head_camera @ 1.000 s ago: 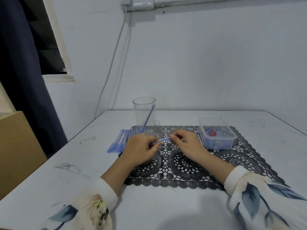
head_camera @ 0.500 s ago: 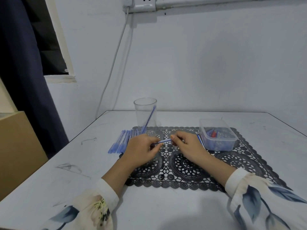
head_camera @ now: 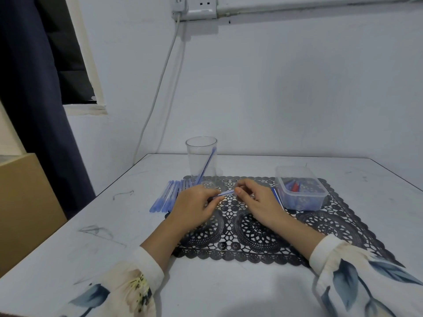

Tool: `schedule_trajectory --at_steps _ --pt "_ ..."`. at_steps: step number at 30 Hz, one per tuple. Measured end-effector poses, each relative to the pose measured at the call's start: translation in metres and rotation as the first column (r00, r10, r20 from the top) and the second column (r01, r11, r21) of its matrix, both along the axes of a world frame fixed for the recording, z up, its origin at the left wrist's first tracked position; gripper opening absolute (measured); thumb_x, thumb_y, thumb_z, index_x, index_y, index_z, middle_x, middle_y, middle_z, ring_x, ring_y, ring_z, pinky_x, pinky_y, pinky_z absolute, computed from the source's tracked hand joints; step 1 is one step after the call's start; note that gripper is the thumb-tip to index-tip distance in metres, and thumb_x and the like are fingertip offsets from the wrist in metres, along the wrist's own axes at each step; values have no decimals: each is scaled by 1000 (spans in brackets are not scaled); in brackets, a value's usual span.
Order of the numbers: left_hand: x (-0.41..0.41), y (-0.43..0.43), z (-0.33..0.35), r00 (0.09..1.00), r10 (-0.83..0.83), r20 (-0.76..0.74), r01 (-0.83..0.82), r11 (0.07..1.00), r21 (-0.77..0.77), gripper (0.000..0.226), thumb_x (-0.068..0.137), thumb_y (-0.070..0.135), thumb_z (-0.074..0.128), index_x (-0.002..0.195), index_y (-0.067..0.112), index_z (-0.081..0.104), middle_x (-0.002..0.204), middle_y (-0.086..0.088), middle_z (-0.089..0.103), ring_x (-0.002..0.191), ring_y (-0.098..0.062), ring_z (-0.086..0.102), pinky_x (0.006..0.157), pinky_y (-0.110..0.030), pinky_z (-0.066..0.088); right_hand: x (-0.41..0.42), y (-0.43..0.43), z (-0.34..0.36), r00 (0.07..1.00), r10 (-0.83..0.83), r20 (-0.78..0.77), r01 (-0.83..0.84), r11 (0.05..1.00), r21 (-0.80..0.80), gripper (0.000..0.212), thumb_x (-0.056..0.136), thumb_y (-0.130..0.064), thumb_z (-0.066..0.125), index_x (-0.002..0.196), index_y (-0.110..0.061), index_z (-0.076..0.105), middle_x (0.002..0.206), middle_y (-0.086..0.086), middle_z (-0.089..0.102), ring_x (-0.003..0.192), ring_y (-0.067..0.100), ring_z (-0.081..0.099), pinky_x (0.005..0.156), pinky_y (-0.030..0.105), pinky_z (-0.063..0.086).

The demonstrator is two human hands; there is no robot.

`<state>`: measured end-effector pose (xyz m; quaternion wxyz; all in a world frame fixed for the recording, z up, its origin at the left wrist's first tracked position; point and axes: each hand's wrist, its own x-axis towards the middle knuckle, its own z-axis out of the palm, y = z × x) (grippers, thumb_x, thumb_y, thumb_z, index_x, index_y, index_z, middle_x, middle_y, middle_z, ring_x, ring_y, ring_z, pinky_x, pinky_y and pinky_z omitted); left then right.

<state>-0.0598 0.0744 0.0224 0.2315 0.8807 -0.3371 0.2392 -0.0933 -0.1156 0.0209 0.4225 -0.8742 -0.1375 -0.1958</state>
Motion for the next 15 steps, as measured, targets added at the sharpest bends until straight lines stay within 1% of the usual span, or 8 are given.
schedule_trajectory --at_steps 1,3,6,8,10,13,15 --pt "0 0 0 1000 -2 3 2 1000 -4 37 87 46 44 99 23 71 71 3 65 68 -14 56 60 -29 46 0 0 -1 1000 6 14 -6 1000 4 7 94 -24 51 93 -25 58 78 -5 64 75 11 60 71 25 47" --pt "0 0 0 1000 -9 21 9 1000 -3 36 86 45 46 99 23 72 71 2 66 68 -15 57 60 -29 47 1 -1 -1 999 1 52 1 1000 -29 9 94 -23 52 89 -24 59 75 -4 62 74 13 58 70 29 46" --pt "0 0 0 998 -24 61 25 1000 -10 32 84 42 53 98 21 73 73 2 69 67 -15 61 60 -27 48 2 -2 -1 995 -30 90 39 994 -101 20 95 -23 49 77 -22 58 67 -4 57 62 6 48 61 29 38" --pt "1 0 0 997 -38 70 40 999 -27 31 84 41 56 99 21 73 75 4 71 65 -13 63 60 -27 51 3 -1 -2 995 -41 94 53 990 -128 26 96 -24 47 73 -19 57 63 -5 53 58 5 44 58 27 34" --pt "2 0 -1 997 -38 61 40 998 -42 31 85 42 56 100 22 73 79 6 73 66 -11 64 62 -29 54 3 0 -2 995 -30 93 44 987 -152 25 97 -28 44 78 -17 57 65 -4 54 59 6 45 58 29 36" --pt "1 0 -1 1000 -26 14 27 998 -52 28 87 40 57 102 23 72 80 6 72 66 -11 63 63 -30 53 2 0 -2 992 -11 123 39 973 -229 22 97 -31 41 93 -16 57 73 -4 57 64 8 49 61 31 40" --pt "0 -2 1 999 -31 -32 30 999 -38 24 89 36 56 101 23 71 76 6 70 65 -10 60 63 -29 51 2 -1 -1 988 -35 150 77 957 -279 27 96 -35 38 93 -16 58 74 -6 57 67 11 49 62 32 41"
